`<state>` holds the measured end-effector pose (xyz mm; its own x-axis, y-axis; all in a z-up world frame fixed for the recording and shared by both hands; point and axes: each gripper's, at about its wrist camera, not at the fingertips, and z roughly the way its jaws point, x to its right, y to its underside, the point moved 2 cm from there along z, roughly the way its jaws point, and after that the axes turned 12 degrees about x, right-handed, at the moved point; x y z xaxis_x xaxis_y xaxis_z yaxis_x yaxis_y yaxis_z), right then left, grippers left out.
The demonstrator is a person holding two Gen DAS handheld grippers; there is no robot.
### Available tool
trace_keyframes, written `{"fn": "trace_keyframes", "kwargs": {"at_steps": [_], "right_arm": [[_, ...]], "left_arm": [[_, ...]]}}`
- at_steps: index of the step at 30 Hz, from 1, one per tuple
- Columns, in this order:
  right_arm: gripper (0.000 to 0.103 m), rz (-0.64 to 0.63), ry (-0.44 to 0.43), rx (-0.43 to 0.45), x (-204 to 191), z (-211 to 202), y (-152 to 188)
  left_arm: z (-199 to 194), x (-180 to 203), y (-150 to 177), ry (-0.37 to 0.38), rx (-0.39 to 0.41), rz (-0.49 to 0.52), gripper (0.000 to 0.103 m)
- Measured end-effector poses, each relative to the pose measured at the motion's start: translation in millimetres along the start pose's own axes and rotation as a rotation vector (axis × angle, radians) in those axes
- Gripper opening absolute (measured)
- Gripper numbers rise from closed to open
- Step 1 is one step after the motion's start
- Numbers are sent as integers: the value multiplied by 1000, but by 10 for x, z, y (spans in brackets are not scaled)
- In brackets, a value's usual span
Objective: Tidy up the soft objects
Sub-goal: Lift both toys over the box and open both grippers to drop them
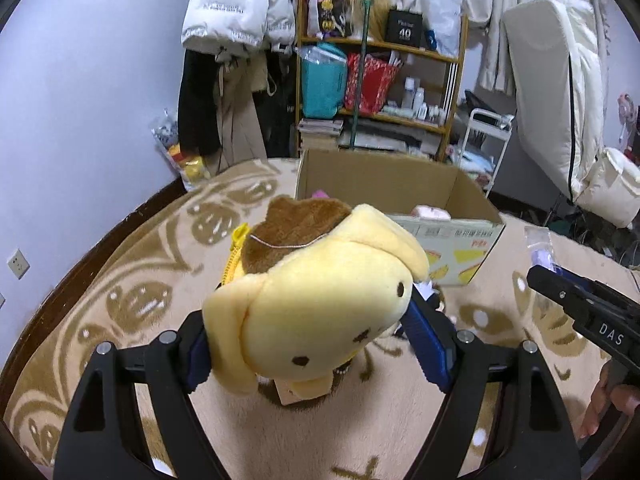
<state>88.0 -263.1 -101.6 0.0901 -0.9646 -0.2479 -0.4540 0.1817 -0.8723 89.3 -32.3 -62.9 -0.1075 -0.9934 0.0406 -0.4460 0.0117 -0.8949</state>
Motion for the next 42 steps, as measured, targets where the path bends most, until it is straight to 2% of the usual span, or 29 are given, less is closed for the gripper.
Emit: {"fn": "trace_keyframes", "kwargs": {"at_steps": [10,19,25,32,42], "right_arm": [[46,-41,-30,89,-142,17,-310],[46,-95,-34,133,-207,180,-606],[46,-171,-4,150,-245,368,-782],[46,-179,-3,155,-172,602,-927],[47,-157,-4,117,-106,924,-850]], "left_arm": [[-108,-24,-345,-38,158,44,81],[15,10,-645,-79,263,91,81],[225,24,-759,-88,275,112,81],[501,89,-764,-69,279,147,82],[871,243,-621,-38,213,190,82]]}}
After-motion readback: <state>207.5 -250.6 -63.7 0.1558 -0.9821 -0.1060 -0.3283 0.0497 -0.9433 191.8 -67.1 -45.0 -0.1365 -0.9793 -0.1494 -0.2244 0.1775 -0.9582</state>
